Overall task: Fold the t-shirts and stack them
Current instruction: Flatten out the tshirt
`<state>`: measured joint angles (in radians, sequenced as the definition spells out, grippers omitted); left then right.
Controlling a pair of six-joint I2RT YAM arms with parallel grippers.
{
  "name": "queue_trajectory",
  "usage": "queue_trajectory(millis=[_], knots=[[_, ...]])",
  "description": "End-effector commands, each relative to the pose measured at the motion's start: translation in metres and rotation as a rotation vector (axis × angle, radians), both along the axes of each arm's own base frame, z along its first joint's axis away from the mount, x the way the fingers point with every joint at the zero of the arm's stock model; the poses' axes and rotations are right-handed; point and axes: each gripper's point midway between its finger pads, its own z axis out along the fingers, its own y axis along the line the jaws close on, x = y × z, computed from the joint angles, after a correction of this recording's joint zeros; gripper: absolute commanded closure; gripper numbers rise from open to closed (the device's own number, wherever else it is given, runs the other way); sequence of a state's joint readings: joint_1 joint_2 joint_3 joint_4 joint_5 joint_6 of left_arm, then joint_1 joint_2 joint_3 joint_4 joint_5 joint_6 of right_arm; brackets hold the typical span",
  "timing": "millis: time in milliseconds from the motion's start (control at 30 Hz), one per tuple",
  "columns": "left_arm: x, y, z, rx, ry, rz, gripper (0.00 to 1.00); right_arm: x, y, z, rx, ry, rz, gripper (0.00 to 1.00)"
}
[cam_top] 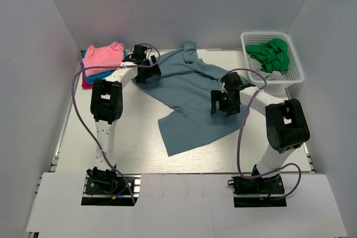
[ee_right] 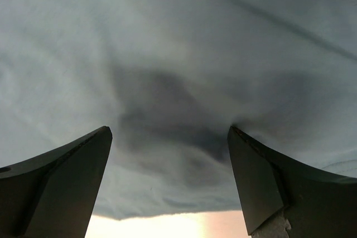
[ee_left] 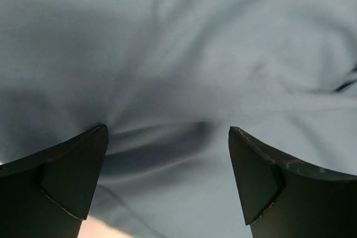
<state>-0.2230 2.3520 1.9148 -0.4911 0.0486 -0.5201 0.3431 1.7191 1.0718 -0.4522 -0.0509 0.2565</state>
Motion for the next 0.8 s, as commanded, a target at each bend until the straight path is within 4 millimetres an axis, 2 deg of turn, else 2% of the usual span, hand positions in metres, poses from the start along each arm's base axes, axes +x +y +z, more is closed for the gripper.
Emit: queue_trajectory(millis=[0,33,67,100,133,200,233,267,300,333,367,400,433,467,500,600,633,700,767], knots=[[-0.121,0.023,-0.05,0.163,0.4,0.023,0.0,0.014,-0.011,0.0,-0.007,-0.032,-0.027,0.1],[-0.163,0.026,-0.069,0.178,0.507,0.013,0.0,0.011,-0.013,-0.003,-0.012,-0.013,-0.031,0.1],[-0.176,0.021,-0.05,0.155,0.492,0.011,0.0,0.012,-0.015,-0.003,-0.011,-0.009,-0.041,0.1],[-0.203,0.016,-0.049,0.13,0.544,0.012,0.0,0.012,-0.016,-0.006,-0.014,0.001,-0.045,0.1],[-0.251,0.019,-0.061,0.138,0.653,0.013,0.0,0.012,-0.021,-0.008,-0.013,0.01,-0.064,0.1],[-0.301,0.009,-0.052,0.05,0.753,0.017,0.0,0.013,-0.023,-0.01,-0.012,0.018,-0.074,0.1],[-0.345,0.012,-0.038,0.045,0.815,-0.01,0.0,0.015,-0.025,-0.01,-0.01,0.026,-0.081,0.1],[-0.369,0.008,-0.027,0.01,0.855,-0.036,0.0,0.02,-0.023,-0.006,0.003,0.02,-0.077,0.1],[-0.401,0.014,-0.021,0.011,0.914,-0.036,0.0,0.023,-0.023,-0.003,-0.001,0.01,-0.055,0.1],[-0.42,0.016,-0.005,0.007,0.944,-0.048,0.0,0.03,-0.021,0.004,0.005,-0.014,-0.044,0.1],[-0.42,0.012,0.019,-0.031,0.853,-0.079,0.0,0.029,-0.022,0.007,-0.002,-0.01,-0.032,0.1],[-0.421,0.013,0.028,-0.041,0.825,-0.084,0.0,0.035,-0.021,0.014,-0.007,-0.04,0.001,0.1],[-0.401,0.01,0.047,-0.039,0.725,-0.102,0.0,0.037,-0.021,0.017,-0.009,-0.055,0.015,0.1],[-0.385,0.018,0.056,0.02,0.648,-0.077,0.0,0.038,-0.019,0.028,-0.004,-0.089,0.029,0.1],[-0.357,0.013,0.076,0.021,0.554,-0.071,0.0,0.036,-0.022,0.028,-0.016,-0.101,0.042,0.1],[-0.304,0.015,0.089,0.077,0.429,-0.029,0.0,0.038,-0.016,0.052,0.028,-0.189,0.062,0.1],[-0.296,0.019,0.088,0.086,0.423,0.007,0.0,0.032,-0.014,0.048,0.036,-0.182,0.07,0.1],[-0.275,0.026,0.091,0.142,0.376,0.053,0.0,0.026,-0.007,0.053,0.082,-0.192,0.085,0.1],[-0.27,0.046,0.083,0.231,0.404,0.153,0.0,0.015,-0.003,0.047,0.096,-0.169,0.097,0.1]])
